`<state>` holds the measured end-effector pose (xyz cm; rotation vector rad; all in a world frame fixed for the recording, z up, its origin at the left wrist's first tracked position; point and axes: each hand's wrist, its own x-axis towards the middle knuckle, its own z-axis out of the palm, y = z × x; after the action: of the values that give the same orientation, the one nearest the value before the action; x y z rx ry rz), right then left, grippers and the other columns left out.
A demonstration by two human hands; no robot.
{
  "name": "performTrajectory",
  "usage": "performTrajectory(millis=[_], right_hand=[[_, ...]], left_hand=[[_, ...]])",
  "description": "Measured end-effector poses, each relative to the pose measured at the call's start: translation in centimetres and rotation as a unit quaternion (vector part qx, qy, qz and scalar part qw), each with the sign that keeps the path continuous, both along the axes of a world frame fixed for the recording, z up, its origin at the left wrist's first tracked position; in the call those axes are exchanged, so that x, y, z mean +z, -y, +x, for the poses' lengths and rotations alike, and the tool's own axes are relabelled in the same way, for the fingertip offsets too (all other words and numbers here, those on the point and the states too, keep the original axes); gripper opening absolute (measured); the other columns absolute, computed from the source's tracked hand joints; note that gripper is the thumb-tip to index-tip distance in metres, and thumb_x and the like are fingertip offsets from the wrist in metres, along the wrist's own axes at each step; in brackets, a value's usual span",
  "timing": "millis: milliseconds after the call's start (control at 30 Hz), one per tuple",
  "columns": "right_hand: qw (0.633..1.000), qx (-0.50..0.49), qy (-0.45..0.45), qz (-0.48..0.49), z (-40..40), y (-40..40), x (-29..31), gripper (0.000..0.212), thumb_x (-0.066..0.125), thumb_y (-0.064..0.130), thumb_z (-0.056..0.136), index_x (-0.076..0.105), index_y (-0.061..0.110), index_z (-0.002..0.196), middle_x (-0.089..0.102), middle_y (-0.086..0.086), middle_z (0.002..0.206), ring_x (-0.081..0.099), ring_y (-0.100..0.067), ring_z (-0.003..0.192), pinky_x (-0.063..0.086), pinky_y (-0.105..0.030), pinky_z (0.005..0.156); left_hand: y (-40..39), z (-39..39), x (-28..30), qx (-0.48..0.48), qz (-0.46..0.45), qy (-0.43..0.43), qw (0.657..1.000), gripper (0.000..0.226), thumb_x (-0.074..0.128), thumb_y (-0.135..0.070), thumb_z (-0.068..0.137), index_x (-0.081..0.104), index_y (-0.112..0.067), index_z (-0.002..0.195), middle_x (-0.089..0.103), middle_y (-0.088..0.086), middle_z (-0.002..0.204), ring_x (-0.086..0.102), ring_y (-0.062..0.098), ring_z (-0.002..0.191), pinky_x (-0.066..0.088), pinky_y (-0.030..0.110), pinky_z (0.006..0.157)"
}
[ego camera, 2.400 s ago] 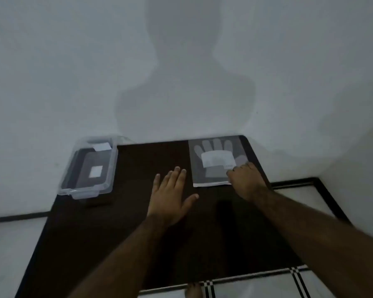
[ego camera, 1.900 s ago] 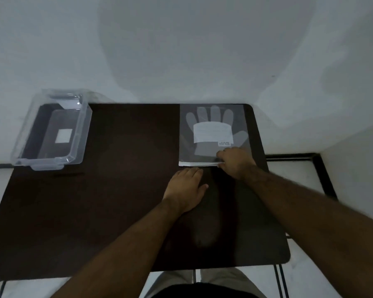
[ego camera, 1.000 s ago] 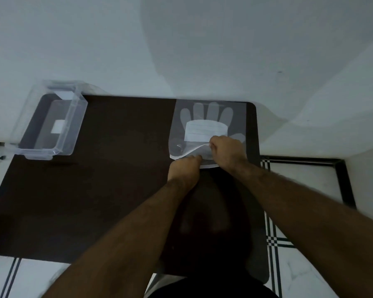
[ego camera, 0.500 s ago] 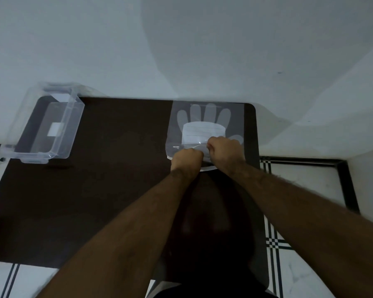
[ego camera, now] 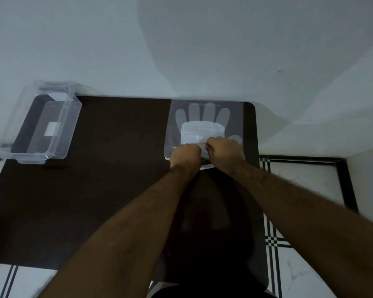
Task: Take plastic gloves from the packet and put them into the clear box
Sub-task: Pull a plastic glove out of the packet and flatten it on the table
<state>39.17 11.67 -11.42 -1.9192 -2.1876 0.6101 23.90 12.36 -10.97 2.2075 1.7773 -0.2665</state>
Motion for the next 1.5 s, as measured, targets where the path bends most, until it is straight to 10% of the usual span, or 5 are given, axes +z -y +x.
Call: performTrajectory(millis=[200,367,667,1500], right_hand=[[0.997,-0.032,-0.052,0.042,0.1,-1.0,0.1,0.048,0.039,0.051,0.106,0.07,0.016,0.116,0.071,-0.008,0.119,0.063,-0.026,0.111,0.055,-0.049,0.098],[0.992,0.013,0.02,-0.128,-0.8,-3.4,0.1,0.053,0.023,0.054,0.112,0.054,0.032,0.15,0.024,-0.011,0.174,0.018,-0.038,0.16,0.02,-0.063,0.126],[0.988,0.031,0.065,-0.138,-1.3,-5.4,0.5,0.058,0.025,0.06,0.108,0.057,0.03,0.146,0.05,-0.008,0.155,0.047,-0.037,0.14,0.039,-0.066,0.113],[0.978,0.095,0.156,-0.104,-1.8,-3.2,-0.5,0.082,0.061,0.06,0.096,0.026,0.027,0.163,0.017,-0.012,0.174,0.02,-0.044,0.157,0.028,-0.068,0.121]], left_hand=[[0.8,-0.2,0.1,-0.026,0.023,0.02,0.999,0.014,0.057,-0.02,0.106,0.071,-0.021,0.107,0.075,0.004,0.107,0.071,0.023,0.097,0.056,0.039,0.08],[1.6,-0.4,0.3,-0.055,0.061,0.028,0.996,0.02,0.052,-0.016,0.107,0.069,-0.02,0.117,0.074,0.005,0.114,0.072,0.025,0.101,0.045,0.035,0.075],[3.1,-1.0,0.3,-0.062,0.058,0.038,0.996,0.023,0.052,-0.019,0.106,0.07,-0.02,0.121,0.075,0.004,0.112,0.073,0.025,0.096,0.053,0.038,0.075],[21.5,-6.1,1.0,-0.049,-0.01,0.035,0.998,0.022,0.053,-0.015,0.097,0.069,-0.019,0.112,0.074,0.007,0.098,0.073,0.034,0.083,0.036,0.035,0.059]])
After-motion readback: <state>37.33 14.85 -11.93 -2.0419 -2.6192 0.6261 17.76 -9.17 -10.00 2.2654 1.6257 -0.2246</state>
